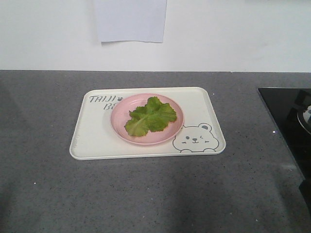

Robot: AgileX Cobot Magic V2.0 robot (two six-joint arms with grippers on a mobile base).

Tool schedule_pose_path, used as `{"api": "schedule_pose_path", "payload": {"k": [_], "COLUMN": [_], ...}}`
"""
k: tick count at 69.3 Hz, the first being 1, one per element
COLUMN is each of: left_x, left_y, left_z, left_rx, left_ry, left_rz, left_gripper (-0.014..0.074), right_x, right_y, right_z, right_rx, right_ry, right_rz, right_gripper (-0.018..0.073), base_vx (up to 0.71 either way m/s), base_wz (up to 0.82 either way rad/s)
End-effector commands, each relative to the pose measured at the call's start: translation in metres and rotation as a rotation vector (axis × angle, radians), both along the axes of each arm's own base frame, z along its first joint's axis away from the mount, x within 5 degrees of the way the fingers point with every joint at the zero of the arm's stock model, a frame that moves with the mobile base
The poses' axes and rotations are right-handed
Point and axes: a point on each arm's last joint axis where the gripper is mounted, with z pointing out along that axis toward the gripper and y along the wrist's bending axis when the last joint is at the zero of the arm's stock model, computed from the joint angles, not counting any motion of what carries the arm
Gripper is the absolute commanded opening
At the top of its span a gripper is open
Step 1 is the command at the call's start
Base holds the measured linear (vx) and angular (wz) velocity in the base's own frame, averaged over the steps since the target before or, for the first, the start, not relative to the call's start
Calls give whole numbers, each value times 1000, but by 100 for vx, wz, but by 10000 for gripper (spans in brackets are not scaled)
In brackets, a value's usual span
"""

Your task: Transfer vegetables to tray and serve

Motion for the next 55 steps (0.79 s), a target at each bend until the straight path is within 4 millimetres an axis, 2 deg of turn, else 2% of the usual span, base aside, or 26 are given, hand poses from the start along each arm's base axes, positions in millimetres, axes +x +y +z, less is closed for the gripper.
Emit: {"api": "schedule_pose_path", "payload": {"k": [1, 4, 19, 36, 55], "left_x": [0, 0, 0, 0, 0], "left_y": [0, 0, 0, 0, 0], "left_z": [1, 1, 1, 1, 1], "left_rx": [-15, -15, -15, -15, -15], "left_ry": [-68, -68, -68, -69, -69], "left_rz": [2, 2, 2, 2, 2], "left_gripper": [15, 15, 15, 13, 15], "right_x": [-4, -6, -17, -17, -17], "right_y": [-4, -6, -13, -18, -18], "right_z": [-1, -4, 0, 1, 1], "right_rx": [62, 81, 83, 78, 86], "right_ry": [-103, -79, -178, -185, -189], "right_rz": [-42, -67, -160, -254, -252], "right_gripper": [-2, -2, -2, -2, -2], "base_vx": [0, 0, 0, 0, 0], "base_wz": [0, 0, 0, 0, 0]}}
